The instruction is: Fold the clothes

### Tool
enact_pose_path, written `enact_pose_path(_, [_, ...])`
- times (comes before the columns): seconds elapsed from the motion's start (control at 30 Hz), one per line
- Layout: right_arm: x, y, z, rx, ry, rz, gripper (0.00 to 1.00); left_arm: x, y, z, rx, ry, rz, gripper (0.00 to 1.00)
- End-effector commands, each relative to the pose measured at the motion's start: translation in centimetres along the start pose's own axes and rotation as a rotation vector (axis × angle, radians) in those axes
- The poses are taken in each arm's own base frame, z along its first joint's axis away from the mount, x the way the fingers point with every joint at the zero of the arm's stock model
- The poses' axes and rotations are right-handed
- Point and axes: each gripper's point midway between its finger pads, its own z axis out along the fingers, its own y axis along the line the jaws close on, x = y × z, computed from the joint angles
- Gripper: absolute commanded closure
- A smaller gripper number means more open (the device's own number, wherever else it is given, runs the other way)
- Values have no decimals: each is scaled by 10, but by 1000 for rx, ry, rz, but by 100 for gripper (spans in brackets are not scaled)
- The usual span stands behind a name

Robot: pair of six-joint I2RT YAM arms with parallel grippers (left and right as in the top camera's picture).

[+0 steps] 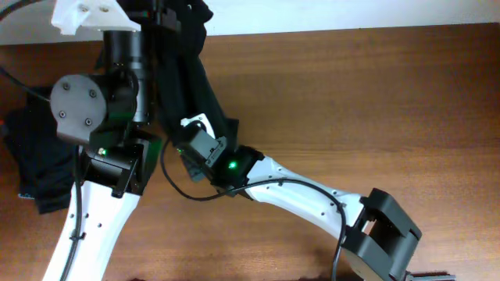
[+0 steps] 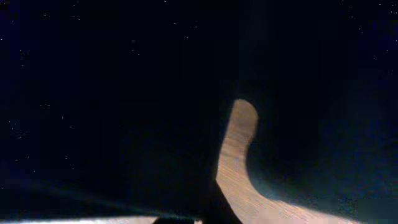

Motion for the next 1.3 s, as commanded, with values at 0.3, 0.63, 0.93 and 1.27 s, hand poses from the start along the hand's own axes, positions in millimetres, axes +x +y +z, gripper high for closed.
enact_pose_path(0.3, [-63, -238, -245, 498, -338, 216, 96, 49, 38, -7, -121, 258, 171, 100])
enact_pose_path(0.63, [-29, -335, -368, 727, -484, 351, 96, 99, 78, -32, -186, 510, 262, 100])
enact_pose_path(0.93, [-19, -343, -368, 758, -430, 332, 96, 120, 81, -54, -179, 646, 290, 100])
enact_pose_path(1.27, [-34, -311, -354, 568, -413, 150, 96, 63, 80, -82, -170, 588, 274, 99])
